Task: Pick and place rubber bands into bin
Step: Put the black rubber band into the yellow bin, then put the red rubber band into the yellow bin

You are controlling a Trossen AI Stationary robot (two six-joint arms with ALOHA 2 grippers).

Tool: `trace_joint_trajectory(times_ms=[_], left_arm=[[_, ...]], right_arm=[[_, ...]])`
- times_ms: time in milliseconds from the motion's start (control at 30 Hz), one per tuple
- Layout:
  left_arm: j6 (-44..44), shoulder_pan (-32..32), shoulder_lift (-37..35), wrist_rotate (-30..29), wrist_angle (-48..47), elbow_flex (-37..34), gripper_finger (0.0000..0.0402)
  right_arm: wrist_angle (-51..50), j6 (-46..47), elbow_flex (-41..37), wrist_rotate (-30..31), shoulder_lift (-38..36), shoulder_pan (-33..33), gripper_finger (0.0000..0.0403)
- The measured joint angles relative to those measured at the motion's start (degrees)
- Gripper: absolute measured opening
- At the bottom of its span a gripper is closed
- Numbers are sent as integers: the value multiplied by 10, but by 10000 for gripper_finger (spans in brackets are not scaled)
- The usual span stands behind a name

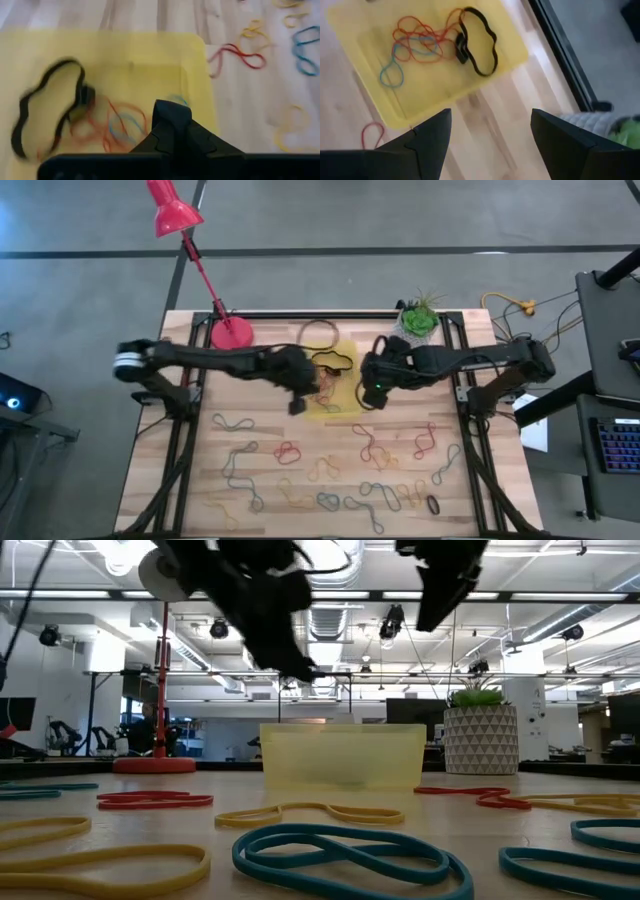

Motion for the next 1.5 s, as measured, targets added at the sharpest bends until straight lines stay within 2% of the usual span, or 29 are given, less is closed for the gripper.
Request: trace_joint_trajectory(times_ms=[100, 233, 400, 533, 733, 867, 1100, 1333, 1500], left_arm=[[21, 2, 65, -3, -18, 66, 30], [26, 2, 116, -2, -69, 130, 89], [65, 2, 120, -15, -105, 145, 164], [57, 5, 96, -20, -136, 144, 200], [7, 7, 60, -20, -149, 137, 205], [2, 7, 40, -20, -161, 137, 197], [2, 8, 21, -20, -181, 136, 187], [2, 8, 8, -22, -208, 134, 187], [2, 8, 8, -22, -209, 133, 187]], right_arm=[[-4, 31, -39, 0, -29, 18, 272], [-8, 69, -105, -19, -64, 47, 286], [-6, 130, -195, -113, -103, 89, 299], [-17, 259, -271, -197, -132, 111, 296], [-28, 463, -351, -277, -157, 112, 281], [-23, 525, -383, -314, -159, 114, 277], [11, 537, -427, -307, -158, 115, 280], [143, 548, -514, -356, -159, 115, 280], [174, 554, -533, -366, -161, 115, 264]])
